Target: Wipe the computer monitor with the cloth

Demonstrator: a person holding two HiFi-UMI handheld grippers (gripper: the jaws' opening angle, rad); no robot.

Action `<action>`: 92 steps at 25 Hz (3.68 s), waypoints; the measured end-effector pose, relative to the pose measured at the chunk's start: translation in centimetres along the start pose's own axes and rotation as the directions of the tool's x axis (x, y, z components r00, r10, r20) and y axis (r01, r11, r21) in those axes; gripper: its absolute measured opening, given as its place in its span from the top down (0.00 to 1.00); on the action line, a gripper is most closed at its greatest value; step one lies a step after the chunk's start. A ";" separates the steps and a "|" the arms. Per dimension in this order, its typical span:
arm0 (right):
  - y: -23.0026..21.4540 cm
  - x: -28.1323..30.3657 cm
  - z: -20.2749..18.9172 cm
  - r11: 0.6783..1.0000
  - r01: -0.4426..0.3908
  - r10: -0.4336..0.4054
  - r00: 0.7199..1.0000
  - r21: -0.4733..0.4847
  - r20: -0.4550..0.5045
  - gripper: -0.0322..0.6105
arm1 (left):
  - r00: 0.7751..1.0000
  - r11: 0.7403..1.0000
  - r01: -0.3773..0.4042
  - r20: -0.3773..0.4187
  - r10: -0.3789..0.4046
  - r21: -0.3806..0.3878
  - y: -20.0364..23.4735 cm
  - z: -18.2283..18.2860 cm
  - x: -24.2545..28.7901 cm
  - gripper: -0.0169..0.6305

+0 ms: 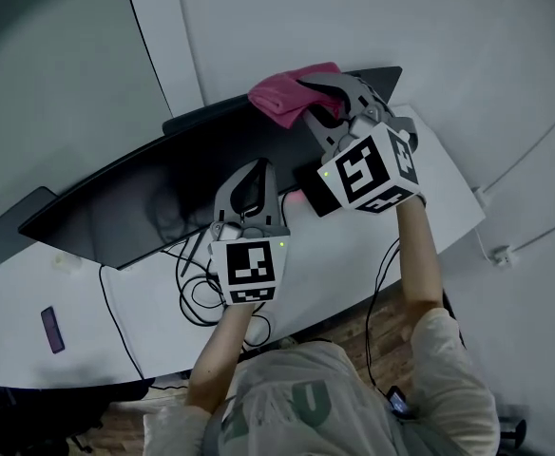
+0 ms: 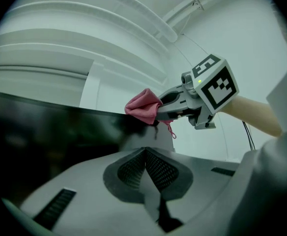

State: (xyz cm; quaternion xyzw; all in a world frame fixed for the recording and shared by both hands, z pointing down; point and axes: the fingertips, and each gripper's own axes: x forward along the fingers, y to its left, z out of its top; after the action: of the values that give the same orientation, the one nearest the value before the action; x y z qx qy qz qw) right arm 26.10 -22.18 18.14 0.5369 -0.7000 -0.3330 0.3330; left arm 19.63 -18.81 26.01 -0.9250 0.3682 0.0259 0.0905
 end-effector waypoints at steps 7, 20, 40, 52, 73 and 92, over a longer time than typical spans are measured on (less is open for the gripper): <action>4.1 1.8 6.1 0.992 -0.097 0.104 0.991 -0.076 0.085 0.86 | 0.992 0.993 -0.121 0.019 0.121 -0.010 4.6 0.2 -2.8 0.95; 12.1 4.9 17.6 0.943 -0.240 0.292 0.930 -0.229 0.225 0.86 | 0.939 0.939 -0.345 -0.005 0.345 -0.004 13.0 -1.1 -10.7 0.95; 24.0 8.8 33.8 0.851 -0.299 0.459 0.823 -0.433 0.334 0.86 | 0.782 0.784 -0.619 -0.056 0.621 0.050 24.7 -2.5 -24.9 0.95; 28.4 10.7 39.9 0.845 -0.280 0.451 0.830 -0.455 0.327 0.86 | 0.720 0.724 -0.686 -0.071 0.690 0.070 30.2 -3.2 -32.7 0.95; 29.2 11.0 42.6 0.967 -0.031 0.090 0.971 -0.254 0.223 0.86 | 0.818 0.818 -0.570 -0.039 0.573 0.075 35.5 -4.6 -37.5 0.95; 30.7 15.1 40.5 0.976 0.123 -0.130 0.991 -0.179 -0.027 0.86 | 0.845 0.852 -0.522 -0.110 0.523 0.046 39.4 -8.4 -41.0 0.95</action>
State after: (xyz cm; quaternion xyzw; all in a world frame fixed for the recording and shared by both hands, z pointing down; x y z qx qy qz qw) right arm -26.55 -26.32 22.51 0.5548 -0.6255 -0.4040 0.3710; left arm -37.35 -20.69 33.10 -0.7891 0.6108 -0.0079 0.0647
